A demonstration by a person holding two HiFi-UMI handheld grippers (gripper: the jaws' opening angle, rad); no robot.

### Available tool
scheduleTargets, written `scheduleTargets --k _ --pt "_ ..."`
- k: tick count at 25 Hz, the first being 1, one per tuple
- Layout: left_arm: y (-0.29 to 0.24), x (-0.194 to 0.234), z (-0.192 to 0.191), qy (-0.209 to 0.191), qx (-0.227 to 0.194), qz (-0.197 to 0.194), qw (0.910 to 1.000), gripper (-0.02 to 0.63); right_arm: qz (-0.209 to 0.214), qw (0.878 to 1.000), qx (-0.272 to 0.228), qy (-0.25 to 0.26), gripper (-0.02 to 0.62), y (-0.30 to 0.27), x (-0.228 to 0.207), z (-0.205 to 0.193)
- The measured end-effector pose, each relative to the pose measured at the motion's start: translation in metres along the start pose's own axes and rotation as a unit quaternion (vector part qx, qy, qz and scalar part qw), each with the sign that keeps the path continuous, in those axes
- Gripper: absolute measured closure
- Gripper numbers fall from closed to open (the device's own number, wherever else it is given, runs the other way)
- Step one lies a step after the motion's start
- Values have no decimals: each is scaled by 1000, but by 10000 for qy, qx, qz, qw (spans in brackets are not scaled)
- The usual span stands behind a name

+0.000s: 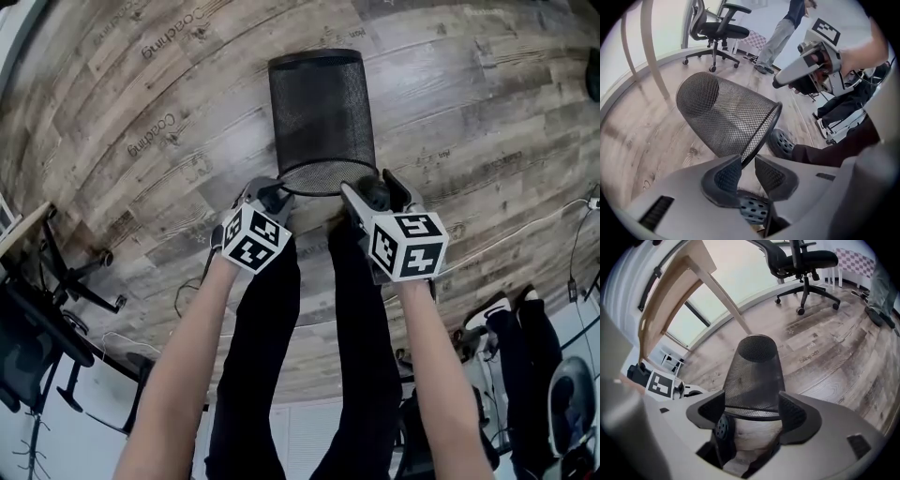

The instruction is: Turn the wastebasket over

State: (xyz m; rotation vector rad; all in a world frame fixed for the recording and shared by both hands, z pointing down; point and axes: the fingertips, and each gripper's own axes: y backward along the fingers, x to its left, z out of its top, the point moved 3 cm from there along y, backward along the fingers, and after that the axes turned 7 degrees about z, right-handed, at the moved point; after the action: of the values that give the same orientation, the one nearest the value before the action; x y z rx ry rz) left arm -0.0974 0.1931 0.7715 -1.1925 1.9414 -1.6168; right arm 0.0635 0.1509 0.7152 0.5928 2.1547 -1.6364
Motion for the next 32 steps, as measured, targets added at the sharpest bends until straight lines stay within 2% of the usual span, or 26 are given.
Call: scheduleTargets --k 3,7,10,15,19,23,25,28,32 --pt "1 -2 5 119 -52 -26 9999 508 -15 9998 128 -136 231 -18 12 -2" --pt "-1 -6 10 86 -106 -109 9998 506 -339 9982 461 -186 224 -36 12 -15" --pt "-1 -7 12 99 -107 -197 9997 500 -572 9977 367 -86 225 -39 8 -18" --pt "0 -8 12 300 3 -334 9990 494 -523 9980 357 -86 224 -39 4 -19" --pt "12 16 18 98 56 -333 9994 468 -419 9981 425 -160 224 -39 1 -18" --pt "23 83 57 220 -366 44 9991 468 -378 9982 442 -161 224 -37 0 -20" --pt "23 117 85 160 -398 122 9990 439 -379 9982 443 -152 224 -37 1 -20" --pt "18 153 132 -47 -310 31 9995 341 -410 9981 439 -131 224 -37 2 -19" --pt "8 164 187 -428 -387 -240 9980 277 -422 9982 418 -95 224 -37 4 -19"
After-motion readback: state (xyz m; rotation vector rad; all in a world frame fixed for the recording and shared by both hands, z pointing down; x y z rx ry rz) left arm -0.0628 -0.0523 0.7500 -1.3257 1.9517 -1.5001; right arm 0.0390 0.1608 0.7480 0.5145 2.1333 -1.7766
